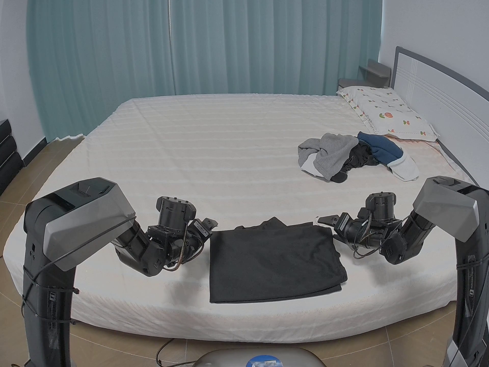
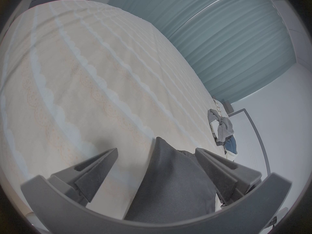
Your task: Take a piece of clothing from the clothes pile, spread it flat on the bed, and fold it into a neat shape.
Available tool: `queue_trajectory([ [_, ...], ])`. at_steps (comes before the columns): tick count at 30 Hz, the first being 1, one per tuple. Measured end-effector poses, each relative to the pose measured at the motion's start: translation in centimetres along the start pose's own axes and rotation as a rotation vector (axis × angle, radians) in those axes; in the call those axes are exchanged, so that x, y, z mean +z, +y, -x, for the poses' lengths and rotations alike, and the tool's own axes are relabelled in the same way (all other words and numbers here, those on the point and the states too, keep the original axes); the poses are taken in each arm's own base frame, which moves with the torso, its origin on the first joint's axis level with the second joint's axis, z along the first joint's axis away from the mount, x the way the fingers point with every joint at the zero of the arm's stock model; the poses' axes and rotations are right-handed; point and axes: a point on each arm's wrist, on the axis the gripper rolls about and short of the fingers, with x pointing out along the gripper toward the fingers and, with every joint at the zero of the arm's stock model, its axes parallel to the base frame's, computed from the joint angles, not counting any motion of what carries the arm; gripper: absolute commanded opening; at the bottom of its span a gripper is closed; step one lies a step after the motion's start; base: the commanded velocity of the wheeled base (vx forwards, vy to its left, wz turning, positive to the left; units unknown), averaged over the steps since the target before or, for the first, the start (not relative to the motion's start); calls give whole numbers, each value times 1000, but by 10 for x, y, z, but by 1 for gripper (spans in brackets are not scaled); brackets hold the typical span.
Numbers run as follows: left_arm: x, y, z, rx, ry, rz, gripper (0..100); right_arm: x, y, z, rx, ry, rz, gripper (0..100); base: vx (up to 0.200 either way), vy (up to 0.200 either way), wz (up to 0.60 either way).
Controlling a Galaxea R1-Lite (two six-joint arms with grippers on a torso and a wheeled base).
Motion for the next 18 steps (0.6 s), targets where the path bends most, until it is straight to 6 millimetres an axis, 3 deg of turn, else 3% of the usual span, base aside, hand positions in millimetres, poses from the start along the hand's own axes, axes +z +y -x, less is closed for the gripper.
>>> queue_trajectory([
  [18,2,-4,-2,-28,13,-32,100,15,-13,0,-8,-47,-48,0,0,0,0],
])
